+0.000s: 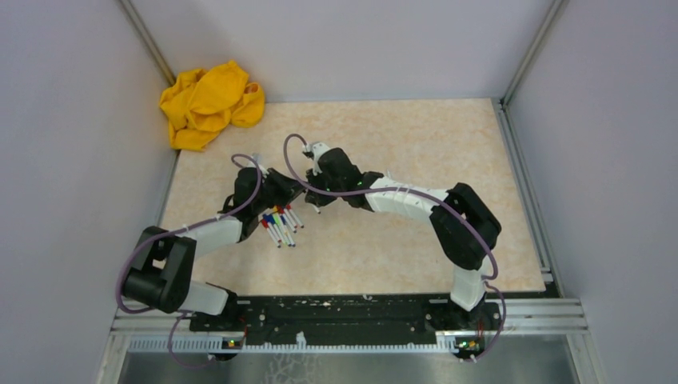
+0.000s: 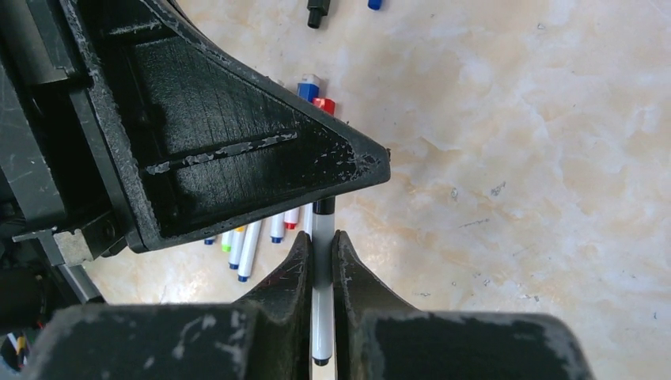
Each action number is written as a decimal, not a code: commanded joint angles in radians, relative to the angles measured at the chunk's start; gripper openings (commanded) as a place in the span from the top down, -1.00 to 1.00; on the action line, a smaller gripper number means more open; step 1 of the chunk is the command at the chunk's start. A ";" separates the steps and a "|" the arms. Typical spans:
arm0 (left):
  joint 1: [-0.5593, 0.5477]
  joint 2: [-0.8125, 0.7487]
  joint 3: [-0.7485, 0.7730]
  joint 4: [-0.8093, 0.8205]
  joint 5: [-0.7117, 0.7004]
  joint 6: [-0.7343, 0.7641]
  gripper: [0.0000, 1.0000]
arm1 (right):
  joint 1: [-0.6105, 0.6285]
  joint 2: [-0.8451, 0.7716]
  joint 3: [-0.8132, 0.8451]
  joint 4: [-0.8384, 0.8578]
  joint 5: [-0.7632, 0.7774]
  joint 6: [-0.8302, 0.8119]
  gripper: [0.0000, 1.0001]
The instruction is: Open the pen caps
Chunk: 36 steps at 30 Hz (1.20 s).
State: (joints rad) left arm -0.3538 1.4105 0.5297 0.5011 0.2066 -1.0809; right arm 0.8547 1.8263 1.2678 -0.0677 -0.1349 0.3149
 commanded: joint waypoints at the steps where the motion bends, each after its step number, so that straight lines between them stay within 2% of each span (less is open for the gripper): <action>1: -0.008 -0.008 0.032 0.003 -0.029 -0.004 1.00 | -0.009 0.006 0.027 0.043 -0.020 -0.012 1.00; 7: 0.058 0.042 0.103 -0.020 -0.137 0.009 1.00 | -0.023 -0.037 -0.107 0.058 0.005 -0.017 1.00; 14: 0.146 0.183 0.223 -0.042 -0.097 0.015 1.00 | -0.029 -0.100 -0.240 0.094 0.028 -0.013 1.00; 19: 0.154 0.194 0.249 -0.072 -0.128 0.070 1.00 | -0.045 -0.136 -0.248 0.083 0.074 -0.018 1.00; 22: 0.151 0.175 0.290 -0.199 -0.158 0.145 1.00 | -0.078 -0.142 -0.227 0.047 0.122 -0.032 1.00; 26: 0.145 0.122 0.294 -0.374 -0.334 0.217 1.00 | -0.117 -0.124 -0.164 -0.026 0.260 -0.059 1.00; 28: 0.145 0.096 0.267 -0.401 -0.392 0.235 0.99 | -0.134 -0.089 -0.130 -0.054 0.318 -0.074 1.00; 30: 0.145 0.082 0.248 -0.422 -0.436 0.245 0.84 | -0.148 -0.055 -0.105 -0.057 0.361 -0.080 1.00; 36: 0.144 0.087 0.248 -0.470 -0.496 0.266 0.64 | -0.166 0.040 -0.054 -0.052 0.427 -0.102 1.00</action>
State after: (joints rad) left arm -0.2035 1.5043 0.7856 0.1017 -0.2028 -0.8547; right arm 0.6968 1.8095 1.1633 -0.1131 0.2001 0.2432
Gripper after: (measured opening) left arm 0.182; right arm 0.037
